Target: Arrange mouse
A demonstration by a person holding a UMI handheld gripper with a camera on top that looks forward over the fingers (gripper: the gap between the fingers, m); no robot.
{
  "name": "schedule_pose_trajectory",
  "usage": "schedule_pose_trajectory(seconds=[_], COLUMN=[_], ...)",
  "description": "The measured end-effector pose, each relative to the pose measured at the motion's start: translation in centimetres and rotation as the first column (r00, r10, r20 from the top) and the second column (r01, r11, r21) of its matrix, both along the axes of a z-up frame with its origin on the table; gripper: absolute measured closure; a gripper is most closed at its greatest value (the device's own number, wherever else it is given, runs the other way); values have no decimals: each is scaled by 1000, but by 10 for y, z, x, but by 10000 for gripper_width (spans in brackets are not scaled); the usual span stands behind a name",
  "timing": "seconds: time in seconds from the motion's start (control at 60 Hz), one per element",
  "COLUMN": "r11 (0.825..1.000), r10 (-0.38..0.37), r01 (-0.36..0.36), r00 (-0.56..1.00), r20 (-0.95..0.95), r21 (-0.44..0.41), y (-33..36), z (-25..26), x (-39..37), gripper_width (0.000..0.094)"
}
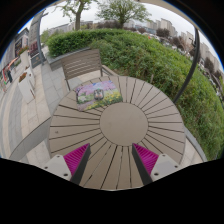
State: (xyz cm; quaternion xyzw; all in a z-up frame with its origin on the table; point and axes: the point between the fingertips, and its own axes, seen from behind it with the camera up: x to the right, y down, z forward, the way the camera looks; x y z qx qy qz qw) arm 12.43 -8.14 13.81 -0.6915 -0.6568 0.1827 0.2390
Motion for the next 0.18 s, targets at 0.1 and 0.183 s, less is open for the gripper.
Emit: schedule_pose_trajectory(seconds=[0.1,0.183], r11=[1000,1000], r10=[-5,-4], r01=[5,4], r00=[1000,1000], r20=[3,8], r21=[10,20], y=[3,1], z=[-2,-4], x=[4,7], gripper_width=[85,83])
